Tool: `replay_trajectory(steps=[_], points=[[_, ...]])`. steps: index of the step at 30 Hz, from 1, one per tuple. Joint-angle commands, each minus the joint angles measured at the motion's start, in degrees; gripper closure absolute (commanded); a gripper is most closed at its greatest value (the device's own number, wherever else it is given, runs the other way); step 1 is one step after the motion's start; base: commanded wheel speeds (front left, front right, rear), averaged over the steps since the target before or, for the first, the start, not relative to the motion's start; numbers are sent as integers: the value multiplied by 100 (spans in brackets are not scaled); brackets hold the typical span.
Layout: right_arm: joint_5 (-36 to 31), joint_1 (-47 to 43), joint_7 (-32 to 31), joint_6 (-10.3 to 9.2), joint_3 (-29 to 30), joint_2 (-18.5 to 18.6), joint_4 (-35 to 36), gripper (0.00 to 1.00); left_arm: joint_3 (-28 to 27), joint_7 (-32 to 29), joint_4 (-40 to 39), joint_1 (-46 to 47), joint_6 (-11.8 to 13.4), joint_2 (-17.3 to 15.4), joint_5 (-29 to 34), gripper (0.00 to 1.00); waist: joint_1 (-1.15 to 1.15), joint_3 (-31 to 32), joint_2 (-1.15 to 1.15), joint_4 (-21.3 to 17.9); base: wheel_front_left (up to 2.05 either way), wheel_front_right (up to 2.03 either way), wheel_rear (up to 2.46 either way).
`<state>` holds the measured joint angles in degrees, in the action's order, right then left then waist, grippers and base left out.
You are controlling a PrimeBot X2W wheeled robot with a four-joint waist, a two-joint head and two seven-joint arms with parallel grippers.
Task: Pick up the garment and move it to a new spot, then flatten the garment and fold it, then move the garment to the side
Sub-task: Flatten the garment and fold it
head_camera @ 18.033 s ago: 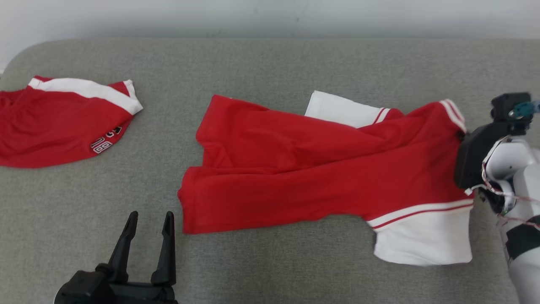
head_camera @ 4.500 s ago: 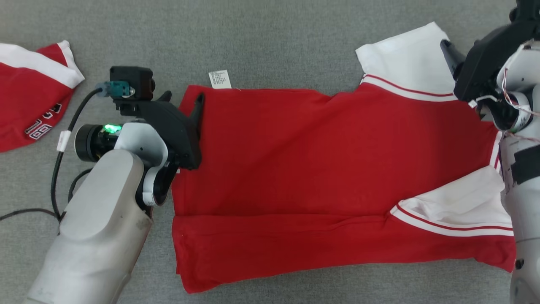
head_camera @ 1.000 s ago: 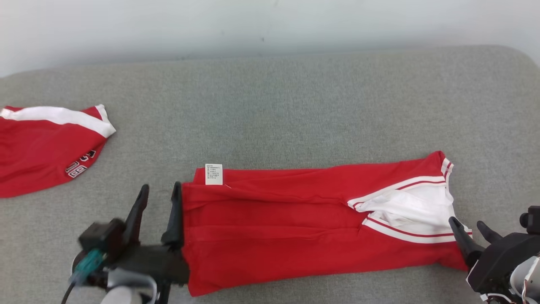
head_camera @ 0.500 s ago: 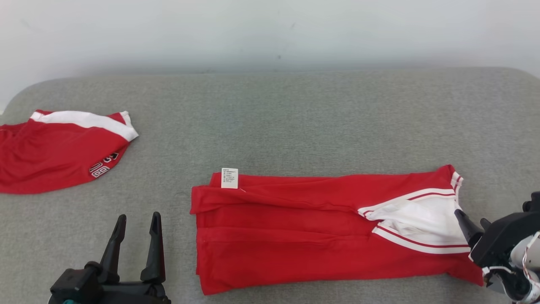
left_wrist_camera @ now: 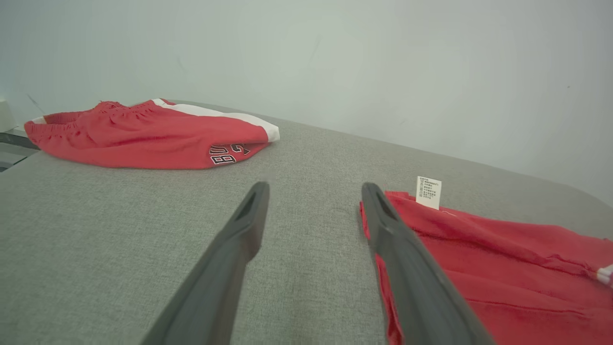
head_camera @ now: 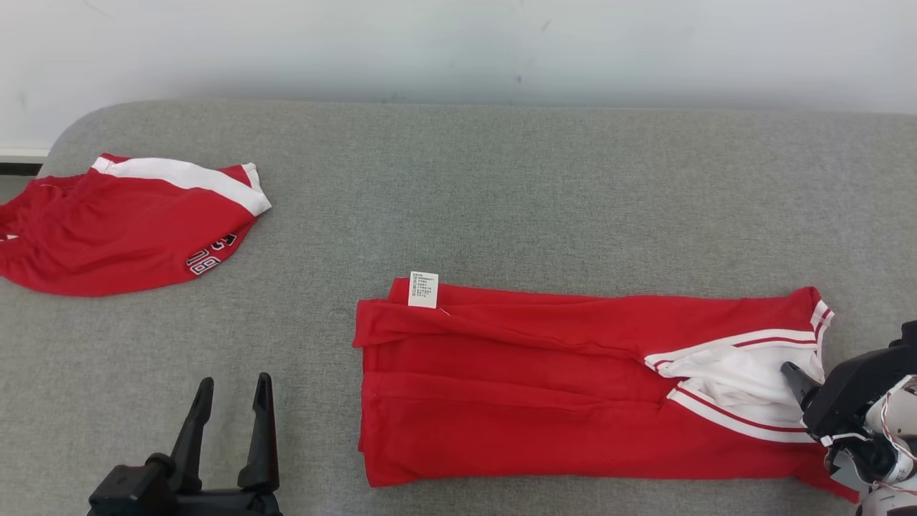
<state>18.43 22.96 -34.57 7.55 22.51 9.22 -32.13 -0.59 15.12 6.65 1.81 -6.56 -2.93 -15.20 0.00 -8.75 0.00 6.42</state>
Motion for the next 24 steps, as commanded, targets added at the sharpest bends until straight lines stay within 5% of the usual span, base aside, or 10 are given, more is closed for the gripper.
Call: replay_trajectory(steps=[1,7,8,10,24], points=[[-83,43,-33,-13,20,4,-117,0,3,1,35,-31,17,3,60,0,0,-32,0,37,0,0,0],[-214,103,-308,-12,-146,-110,-516,0,31,1,208,4,55,4,85,0,0,-53,0,38,0,0,0],[-195,95,-372,-12,-223,-129,-557,19,27,1,230,26,54,4,90,0,0,-50,0,32,0,0,0],[-132,72,-368,2,-361,-142,-537,100,26,1,271,67,63,3,94,0,0,-41,0,16,0,0,0],[-396,531,248,-15,-23,446,-332,100,-181,1,584,463,-14,-33,285,0,0,-1,0,-306,0,0,0]])
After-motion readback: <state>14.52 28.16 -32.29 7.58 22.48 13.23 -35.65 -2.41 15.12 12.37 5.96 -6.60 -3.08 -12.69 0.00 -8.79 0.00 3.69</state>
